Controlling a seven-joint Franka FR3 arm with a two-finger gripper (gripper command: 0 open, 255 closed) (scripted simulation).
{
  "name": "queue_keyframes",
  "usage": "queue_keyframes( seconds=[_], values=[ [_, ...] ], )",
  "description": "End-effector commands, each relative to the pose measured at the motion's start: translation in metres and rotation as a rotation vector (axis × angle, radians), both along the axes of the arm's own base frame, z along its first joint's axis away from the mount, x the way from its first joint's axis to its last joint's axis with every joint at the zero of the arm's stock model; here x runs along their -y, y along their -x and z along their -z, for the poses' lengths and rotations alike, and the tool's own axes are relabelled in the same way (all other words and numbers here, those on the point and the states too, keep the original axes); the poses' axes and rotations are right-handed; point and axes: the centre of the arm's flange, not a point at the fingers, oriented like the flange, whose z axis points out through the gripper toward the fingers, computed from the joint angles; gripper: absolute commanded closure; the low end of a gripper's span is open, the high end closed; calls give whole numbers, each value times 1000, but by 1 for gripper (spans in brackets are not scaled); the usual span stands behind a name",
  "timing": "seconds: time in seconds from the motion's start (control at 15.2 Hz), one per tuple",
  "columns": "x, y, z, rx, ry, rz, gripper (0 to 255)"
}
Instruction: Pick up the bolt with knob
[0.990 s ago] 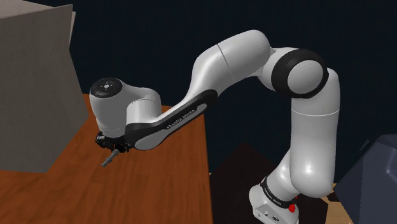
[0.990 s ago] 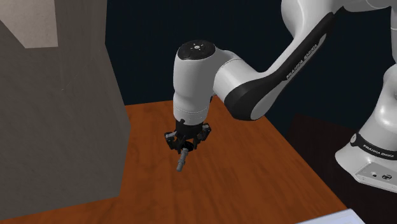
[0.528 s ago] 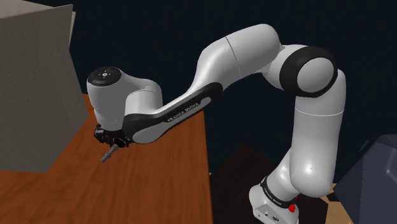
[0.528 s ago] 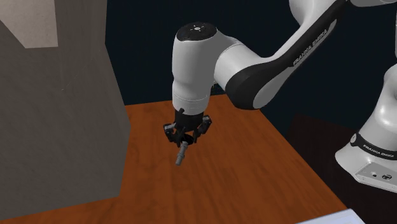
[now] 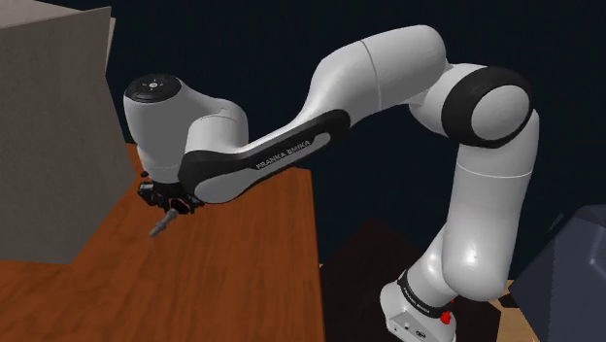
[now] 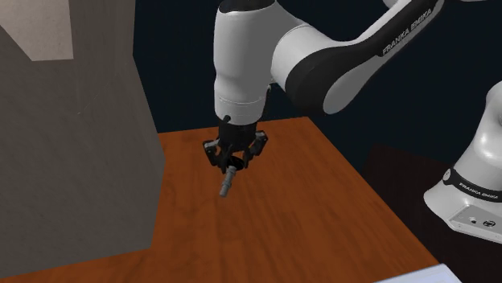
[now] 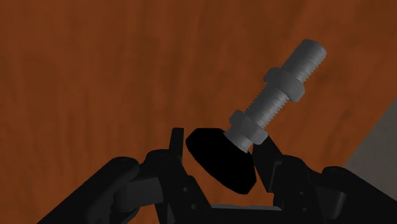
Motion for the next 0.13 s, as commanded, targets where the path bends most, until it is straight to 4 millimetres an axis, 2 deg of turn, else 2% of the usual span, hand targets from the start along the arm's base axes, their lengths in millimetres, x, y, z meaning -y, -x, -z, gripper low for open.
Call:
queue_keyframes(
  seconds=[0.0,0.07],
  values=[
    [1,1,-6,0,0,0,255],
    [1,1,-6,0,0,0,255]
  ],
)
